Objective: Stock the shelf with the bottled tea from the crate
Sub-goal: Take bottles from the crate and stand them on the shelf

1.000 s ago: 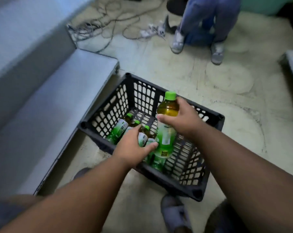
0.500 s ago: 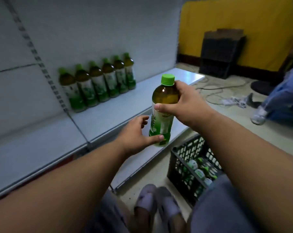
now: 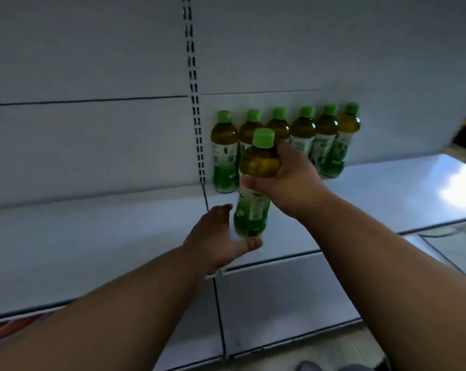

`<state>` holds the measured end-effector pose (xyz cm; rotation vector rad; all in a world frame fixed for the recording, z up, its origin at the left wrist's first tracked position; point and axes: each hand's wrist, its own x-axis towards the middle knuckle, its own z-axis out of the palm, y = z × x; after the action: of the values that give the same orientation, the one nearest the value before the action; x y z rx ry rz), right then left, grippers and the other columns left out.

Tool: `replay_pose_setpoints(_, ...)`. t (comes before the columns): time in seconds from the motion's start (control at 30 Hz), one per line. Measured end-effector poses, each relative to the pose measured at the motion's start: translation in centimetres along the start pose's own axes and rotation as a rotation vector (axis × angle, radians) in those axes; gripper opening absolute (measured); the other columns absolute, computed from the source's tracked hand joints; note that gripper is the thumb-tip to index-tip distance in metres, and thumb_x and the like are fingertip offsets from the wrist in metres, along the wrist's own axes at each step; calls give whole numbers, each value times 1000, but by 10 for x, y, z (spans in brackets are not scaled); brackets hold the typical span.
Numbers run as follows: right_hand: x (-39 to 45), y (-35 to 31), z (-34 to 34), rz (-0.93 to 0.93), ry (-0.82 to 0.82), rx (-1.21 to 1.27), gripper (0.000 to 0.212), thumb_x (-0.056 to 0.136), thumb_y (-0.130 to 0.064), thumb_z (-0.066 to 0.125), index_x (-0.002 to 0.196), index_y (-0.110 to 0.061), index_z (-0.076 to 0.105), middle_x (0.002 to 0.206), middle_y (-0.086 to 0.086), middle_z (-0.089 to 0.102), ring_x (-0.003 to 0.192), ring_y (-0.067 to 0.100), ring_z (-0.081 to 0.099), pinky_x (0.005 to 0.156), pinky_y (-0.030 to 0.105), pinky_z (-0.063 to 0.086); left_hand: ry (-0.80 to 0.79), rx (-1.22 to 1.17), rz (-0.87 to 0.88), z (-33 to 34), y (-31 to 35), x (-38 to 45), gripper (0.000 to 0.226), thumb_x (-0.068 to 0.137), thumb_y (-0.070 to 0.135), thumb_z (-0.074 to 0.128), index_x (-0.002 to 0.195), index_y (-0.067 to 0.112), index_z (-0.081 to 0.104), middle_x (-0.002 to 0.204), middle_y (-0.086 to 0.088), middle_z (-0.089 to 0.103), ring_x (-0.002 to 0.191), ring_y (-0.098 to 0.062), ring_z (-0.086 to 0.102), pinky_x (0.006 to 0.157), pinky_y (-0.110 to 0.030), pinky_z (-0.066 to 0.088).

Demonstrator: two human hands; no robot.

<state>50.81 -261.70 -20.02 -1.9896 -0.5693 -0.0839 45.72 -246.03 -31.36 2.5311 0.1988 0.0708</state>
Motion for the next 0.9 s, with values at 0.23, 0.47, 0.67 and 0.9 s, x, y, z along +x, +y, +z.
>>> replay_pose_setpoints(0.23, 46, 32, 28, 19, -11, -16, 58, 70, -32, 87, 116, -34, 53, 107, -13, 66, 101, 10, 63, 89, 38, 55, -1, 323, -14, 29, -23, 40, 125, 70, 92, 36, 157, 12, -2, 166, -9, -1, 151, -27, 0, 116, -35, -4)
replay_pose_setpoints(0.47, 28, 80, 48, 94, 26, -210, 69, 72, -36, 85, 130, -23, 49, 126, 0, 57, 111, 21, 60, 91, 45, 54, 25, 438, -17, 46, -25, 38, 119, 71, 89, 8, 155, 7, -8, 164, -13, -13, 150, -23, -16, 119, -38, -12)
replay_pose_setpoints(0.67, 54, 84, 62, 78, -2, -285, 59, 79, -36, 79, 127, -15, 54, 124, 4, 58, 110, 24, 59, 92, 41, 52, 27, 427, -36, 46, -22, 38, 120, 70, 89, 15, 156, 7, -7, 165, -13, -7, 151, -22, -11, 121, -37, -7)
replay_pose_setpoints(0.9, 78, 83, 75, 144, 13, -311, 63, 77, -40, 80, 128, -13, 54, 126, 6, 60, 114, 25, 59, 95, 43, 52, 18, 427, -42, 46, -23, 38, 120, 75, 87, 23, 154, 4, -10, 165, -14, -7, 151, -24, -8, 121, -38, -5)
